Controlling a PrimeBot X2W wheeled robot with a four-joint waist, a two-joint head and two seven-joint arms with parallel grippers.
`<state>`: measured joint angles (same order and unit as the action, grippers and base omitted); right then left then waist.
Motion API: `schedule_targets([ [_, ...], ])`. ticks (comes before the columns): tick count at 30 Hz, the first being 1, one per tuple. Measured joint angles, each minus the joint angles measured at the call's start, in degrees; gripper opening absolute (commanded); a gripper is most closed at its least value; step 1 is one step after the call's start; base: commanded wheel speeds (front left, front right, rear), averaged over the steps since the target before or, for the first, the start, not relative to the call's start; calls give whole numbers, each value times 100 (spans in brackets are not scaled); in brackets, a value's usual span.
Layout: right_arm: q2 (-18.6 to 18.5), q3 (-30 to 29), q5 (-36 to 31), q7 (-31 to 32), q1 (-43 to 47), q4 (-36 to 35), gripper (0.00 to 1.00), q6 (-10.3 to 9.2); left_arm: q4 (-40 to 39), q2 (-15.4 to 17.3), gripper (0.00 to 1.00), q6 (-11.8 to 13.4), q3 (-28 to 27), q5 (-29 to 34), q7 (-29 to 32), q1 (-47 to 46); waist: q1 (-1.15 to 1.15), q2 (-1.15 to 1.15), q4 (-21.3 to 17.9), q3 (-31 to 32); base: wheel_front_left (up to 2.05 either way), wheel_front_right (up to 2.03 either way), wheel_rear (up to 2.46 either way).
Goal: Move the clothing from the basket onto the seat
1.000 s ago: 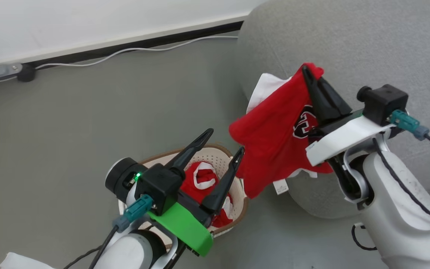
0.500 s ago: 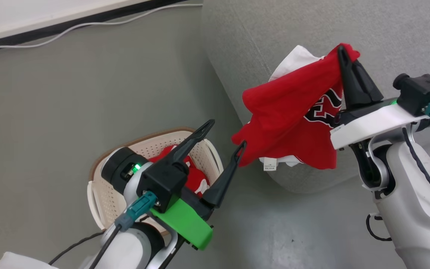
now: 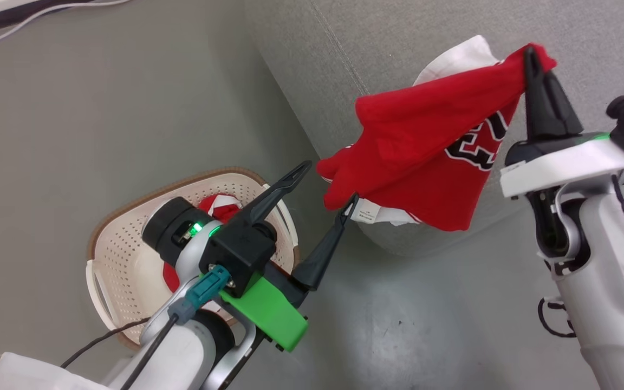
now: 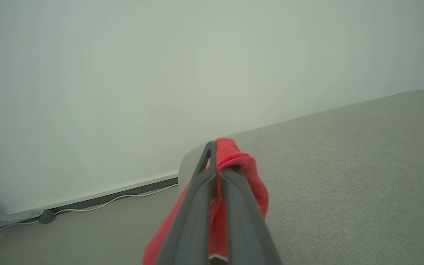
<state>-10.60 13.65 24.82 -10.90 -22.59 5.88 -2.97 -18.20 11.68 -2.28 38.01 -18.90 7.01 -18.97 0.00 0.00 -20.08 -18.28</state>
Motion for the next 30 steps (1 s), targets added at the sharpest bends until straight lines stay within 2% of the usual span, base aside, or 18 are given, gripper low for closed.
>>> schedule_targets([
  [6, -75, -236, 47, -23, -380, 27, 0, -14, -13, -7, 100, -51, 69, 0, 35, -109, 0, 0, -46, -152, 0, 0, 0],
  [11, -274, -490, 57, -14, -881, 136, 0, -20, -68, -47, 100, -74, 102, 2, 59, -236, 0, 0, 18, -274, 0, 0, 0],
  [21, -871, -1021, 91, 237, -2243, 402, 0, -68, -180, -145, 100, -75, 129, 216, 160, -532, 0, 0, 322, -615, 0, 0, 0],
  [30, -1391, -1254, 78, 461, -3415, 771, 0, -67, -272, -197, 100, -131, 147, 265, 168, -831, 0, 0, 664, -1047, 0, 0, 0],
])
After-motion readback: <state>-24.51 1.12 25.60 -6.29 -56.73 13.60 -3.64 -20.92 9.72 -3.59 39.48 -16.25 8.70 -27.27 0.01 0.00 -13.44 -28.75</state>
